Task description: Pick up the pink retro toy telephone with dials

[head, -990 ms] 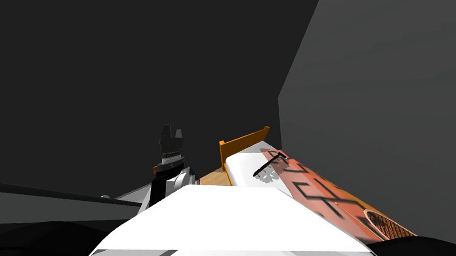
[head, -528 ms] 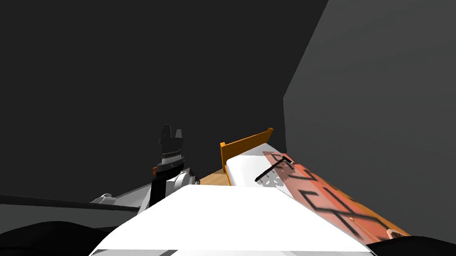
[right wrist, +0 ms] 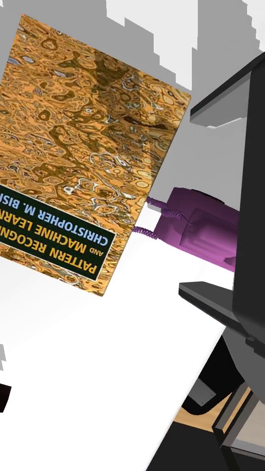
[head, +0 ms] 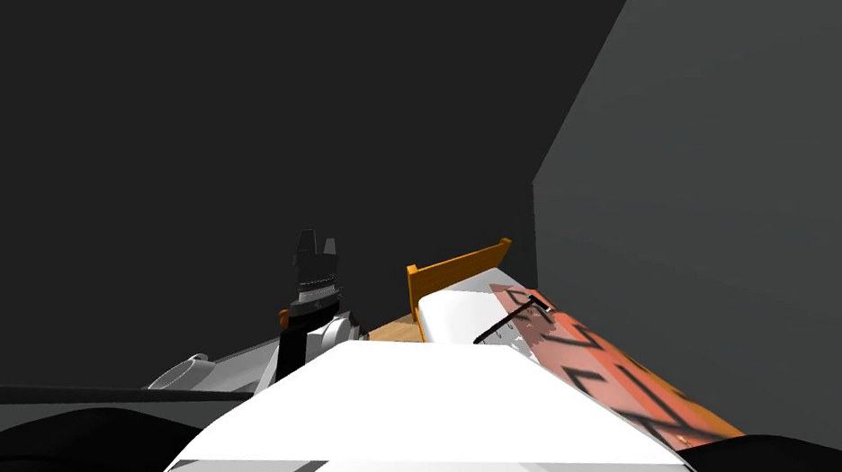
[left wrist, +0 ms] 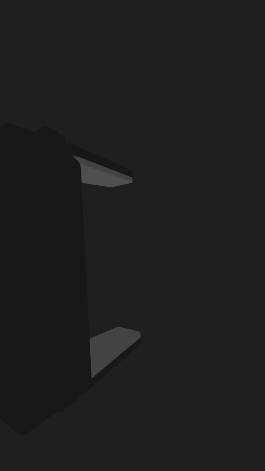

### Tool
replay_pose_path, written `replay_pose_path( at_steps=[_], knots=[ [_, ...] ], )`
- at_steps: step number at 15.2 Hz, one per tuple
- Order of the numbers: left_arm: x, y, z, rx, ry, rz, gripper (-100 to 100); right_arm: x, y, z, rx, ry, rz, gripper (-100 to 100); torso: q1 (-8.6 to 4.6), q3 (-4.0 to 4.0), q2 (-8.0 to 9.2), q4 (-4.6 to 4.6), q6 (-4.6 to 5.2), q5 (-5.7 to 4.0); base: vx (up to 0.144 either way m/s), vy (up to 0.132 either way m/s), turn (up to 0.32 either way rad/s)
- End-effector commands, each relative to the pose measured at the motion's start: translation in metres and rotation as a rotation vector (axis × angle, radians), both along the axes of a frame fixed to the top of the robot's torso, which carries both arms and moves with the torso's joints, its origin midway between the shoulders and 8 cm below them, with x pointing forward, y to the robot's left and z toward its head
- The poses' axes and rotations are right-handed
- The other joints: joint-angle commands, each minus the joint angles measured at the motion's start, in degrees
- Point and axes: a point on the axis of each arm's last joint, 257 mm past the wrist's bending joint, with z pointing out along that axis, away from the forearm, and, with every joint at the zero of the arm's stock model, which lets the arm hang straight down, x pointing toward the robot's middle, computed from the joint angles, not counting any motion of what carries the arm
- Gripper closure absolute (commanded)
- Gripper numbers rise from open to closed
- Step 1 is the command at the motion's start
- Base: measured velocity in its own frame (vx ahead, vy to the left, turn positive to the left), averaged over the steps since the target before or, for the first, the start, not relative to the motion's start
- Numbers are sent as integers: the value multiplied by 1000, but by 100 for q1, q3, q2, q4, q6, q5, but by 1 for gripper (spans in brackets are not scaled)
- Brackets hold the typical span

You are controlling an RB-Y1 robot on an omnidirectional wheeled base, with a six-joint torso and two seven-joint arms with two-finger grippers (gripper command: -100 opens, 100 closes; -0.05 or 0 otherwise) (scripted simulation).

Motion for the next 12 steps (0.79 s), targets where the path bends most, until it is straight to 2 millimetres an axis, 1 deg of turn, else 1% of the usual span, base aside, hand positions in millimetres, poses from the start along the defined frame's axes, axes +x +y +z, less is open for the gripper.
replay_pose_path(
  at_steps=[1,2,4,5,6,7,8,9,10,12],
  knots=[
    [0,0,0,0,0,0,0,-3,4,-1,13,4,-16,-100,0,0,0,0,0,0,38,-10,-18],
    [0,0,0,0,0,0,0,-19,17,-6,61,17,-78,-100,4,3,6,1,0,1,36,-9,41],
    [0,0,0,0,0,0,0,-19,17,-6,61,17,-78,-100,5,15,4,5,0,3,12,-1,38],
    [0,0,0,0,0,0,0,-32,29,-9,104,30,-135,-100,3,16,0,6,0,4,15,-2,48],
    [0,0,0,0,0,0,0,-32,29,-9,104,30,-135,-100,-2,20,-11,7,0,4,17,-3,53],
    [0,0,0,0,0,0,0,-44,41,-12,143,40,-186,-100,-8,21,-24,8,0,4,17,-8,76],
    [0,0,0,0,0,0,0,-44,41,-12,143,40,-186,-100,-18,23,-42,9,-1,4,21,-8,56],
    [0,0,0,0,0,0,0,-54,53,-15,176,49,-231,-100,-29,25,-63,9,0,5,25,-8,41],
    [0,0,0,0,0,0,0,-54,53,-15,176,49,-231,-100,-43,26,-87,10,0,6,26,-7,32],
    [0,0,0,0,0,0,0,-67,73,-18,227,62,-300,-100,-69,25,-135,10,0,5,13,-2,32]
  ],
)
